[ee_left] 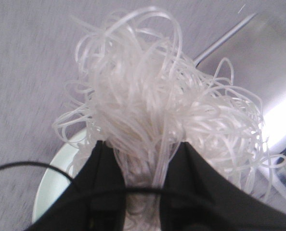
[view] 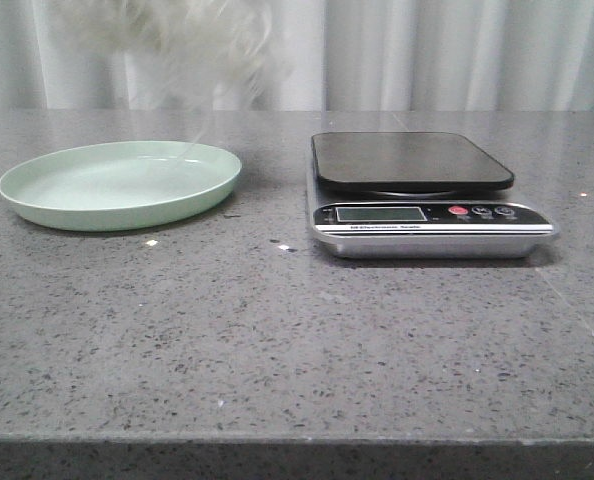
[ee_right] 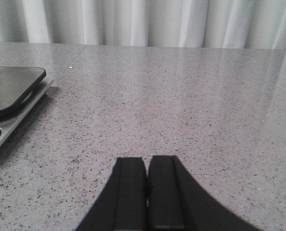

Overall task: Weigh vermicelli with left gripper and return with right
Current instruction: 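Lift the vermicelli with the left gripper and carry it over the scale, then lower the vermicelli onto the scale and open the left gripper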

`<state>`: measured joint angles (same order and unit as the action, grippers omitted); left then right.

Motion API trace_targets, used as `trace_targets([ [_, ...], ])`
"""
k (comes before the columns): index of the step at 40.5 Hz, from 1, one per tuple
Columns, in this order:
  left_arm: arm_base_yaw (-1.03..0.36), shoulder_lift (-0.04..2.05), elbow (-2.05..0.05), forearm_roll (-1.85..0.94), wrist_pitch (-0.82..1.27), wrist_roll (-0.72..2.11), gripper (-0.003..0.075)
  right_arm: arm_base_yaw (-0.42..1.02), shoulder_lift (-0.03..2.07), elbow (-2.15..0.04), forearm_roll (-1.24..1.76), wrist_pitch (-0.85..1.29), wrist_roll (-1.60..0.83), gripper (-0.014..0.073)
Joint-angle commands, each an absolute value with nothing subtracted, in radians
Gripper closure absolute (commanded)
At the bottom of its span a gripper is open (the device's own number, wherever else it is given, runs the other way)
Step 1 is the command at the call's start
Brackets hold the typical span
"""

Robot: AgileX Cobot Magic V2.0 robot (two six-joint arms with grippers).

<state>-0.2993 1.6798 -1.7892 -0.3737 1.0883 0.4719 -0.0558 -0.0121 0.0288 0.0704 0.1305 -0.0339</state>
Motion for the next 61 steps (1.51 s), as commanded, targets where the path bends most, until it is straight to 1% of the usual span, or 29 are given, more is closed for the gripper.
trace_targets([
  [1,-0.343,1.632,-1.87,-0.49,1.011,0.465,0.0577,-0.063,-0.027,0.02,0.075,0.042,-0.038,0.0442],
  [12,-0.537,1.666,-1.876,-0.506,0.824,0.465,0.0577,-0.063,-0.027,0.02,0.075,0.042,-0.038,0.0442],
  [19,-0.614,1.751,-1.876,-0.505,0.805,0.465,0.0577,-0.063,-0.027,0.02,0.075,0.042,-0.038,0.0442],
  [32,-0.631,1.872,-1.876,-0.474,0.812,0.465,0.0577,-0.063,-0.027,0.02,0.075,0.038,-0.038,0.0442],
  [43,-0.631,1.908,-1.876,-0.481,0.851,0.465,0.0575,-0.063,-0.027,0.02,0.075,0.034,-0.038,0.0442],
  [46,-0.631,1.908,-1.876,-0.481,0.861,0.465,0.0555,-0.063,-0.027,0.02,0.075,0.034,-0.038,0.0442],
  [49,-0.631,1.908,-1.876,-0.481,0.871,0.465,0.0499,-0.063,-0.027,0.02,0.075,0.034,-0.038,0.0442],
  [50,-0.631,1.908,-1.876,-0.481,0.872,0.465,0.0476,-0.063,-0.027,0.02,0.075,0.034,-0.038,0.0442],
  [54,-0.631,1.908,-1.876,-0.481,0.89,0.465,0.0341,-0.063,-0.027,0.02,0.075,0.034,-0.038,0.0442],
  [57,-0.631,1.908,-1.876,-0.481,0.898,0.465,0.0259,-0.063,-0.027,0.02,0.075,0.034,-0.038,0.0442],
  [61,-0.631,1.908,-1.889,-0.481,0.92,0.465,0.02,-0.063,-0.027,0.02,0.075,0.034,-0.038,0.0442],
])
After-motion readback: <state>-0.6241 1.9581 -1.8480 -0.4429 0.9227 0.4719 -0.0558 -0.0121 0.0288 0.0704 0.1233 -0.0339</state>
